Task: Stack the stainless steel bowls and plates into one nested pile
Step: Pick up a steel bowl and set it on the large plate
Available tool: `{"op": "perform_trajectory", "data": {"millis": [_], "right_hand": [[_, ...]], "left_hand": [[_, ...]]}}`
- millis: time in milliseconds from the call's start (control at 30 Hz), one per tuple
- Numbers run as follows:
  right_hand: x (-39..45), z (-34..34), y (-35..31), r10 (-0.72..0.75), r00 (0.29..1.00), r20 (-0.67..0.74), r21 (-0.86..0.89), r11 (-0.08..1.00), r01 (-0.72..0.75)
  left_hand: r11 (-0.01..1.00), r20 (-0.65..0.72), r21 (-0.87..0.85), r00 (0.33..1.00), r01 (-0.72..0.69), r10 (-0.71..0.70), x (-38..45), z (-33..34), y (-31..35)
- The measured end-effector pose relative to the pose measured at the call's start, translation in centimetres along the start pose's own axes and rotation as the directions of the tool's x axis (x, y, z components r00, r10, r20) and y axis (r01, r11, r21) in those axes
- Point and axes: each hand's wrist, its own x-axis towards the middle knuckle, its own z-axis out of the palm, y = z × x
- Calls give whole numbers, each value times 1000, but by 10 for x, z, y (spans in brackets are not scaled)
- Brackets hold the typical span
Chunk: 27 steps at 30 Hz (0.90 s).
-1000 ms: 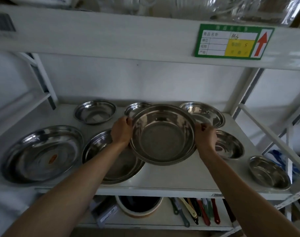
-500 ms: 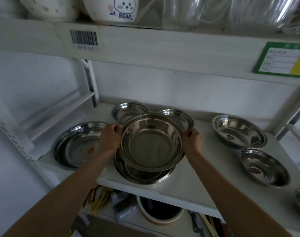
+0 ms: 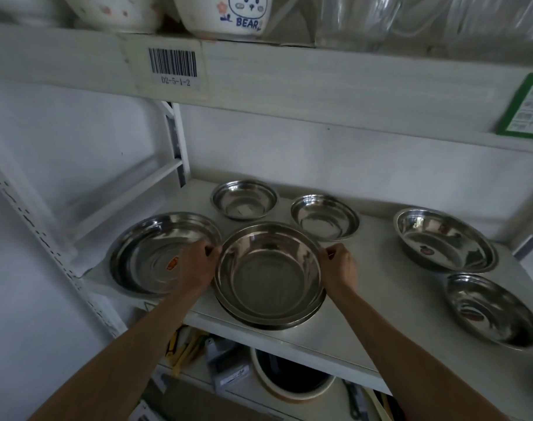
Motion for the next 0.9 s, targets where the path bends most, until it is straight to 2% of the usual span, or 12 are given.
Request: {"op": "perform_trajectory", "data": {"millis": [300, 433, 600, 767, 900], "right_hand": [[4, 11, 12, -40, 999, 0, -107, 993, 40], [5, 13, 15, -56, 998, -2, -113, 992, 55], [8, 15, 23, -40, 999, -9, -91, 995, 39], [10, 16, 27, 114, 992, 47, 96, 988, -118], [12, 19, 35, 248, 956, 157, 339, 895, -288]], "left_hand": [[996, 37, 87, 999, 11, -15, -4, 3, -1], [991, 49, 129, 998, 23, -30, -6, 5, -3], [994, 55, 103, 998, 27, -33, -8, 5, 0], [991, 34, 122, 998, 52, -56, -9, 6, 0], [991, 41, 108, 996, 78, -83, -7, 8, -5]]}}
